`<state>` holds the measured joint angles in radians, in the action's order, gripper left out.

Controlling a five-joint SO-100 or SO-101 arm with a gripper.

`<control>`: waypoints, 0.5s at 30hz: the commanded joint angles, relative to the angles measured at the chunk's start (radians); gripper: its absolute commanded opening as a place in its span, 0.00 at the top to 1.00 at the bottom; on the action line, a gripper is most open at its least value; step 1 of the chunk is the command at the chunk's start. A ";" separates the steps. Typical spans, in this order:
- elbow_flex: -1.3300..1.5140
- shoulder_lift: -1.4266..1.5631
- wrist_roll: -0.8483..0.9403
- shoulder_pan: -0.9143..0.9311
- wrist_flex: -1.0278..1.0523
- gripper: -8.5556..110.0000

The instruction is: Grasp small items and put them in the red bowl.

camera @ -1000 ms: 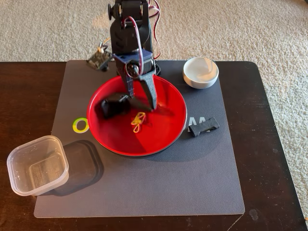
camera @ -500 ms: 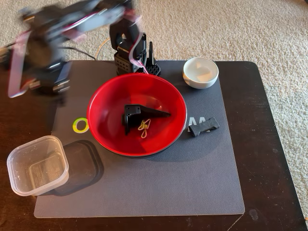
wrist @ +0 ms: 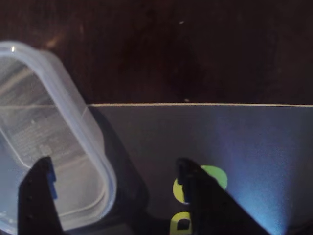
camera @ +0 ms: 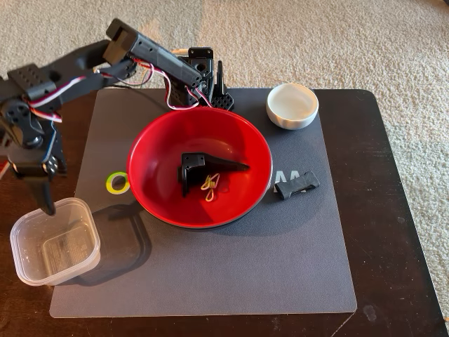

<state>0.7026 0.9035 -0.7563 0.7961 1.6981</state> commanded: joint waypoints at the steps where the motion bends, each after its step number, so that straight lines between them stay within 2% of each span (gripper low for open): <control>1: -0.044 -0.009 -0.011 -0.034 0.008 0.67; 5: -0.046 -0.040 -0.006 -0.051 0.008 0.76; 15: -0.054 -0.098 0.008 -0.066 0.009 0.79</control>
<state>0.6918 0.8053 -0.7547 0.7655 1.6935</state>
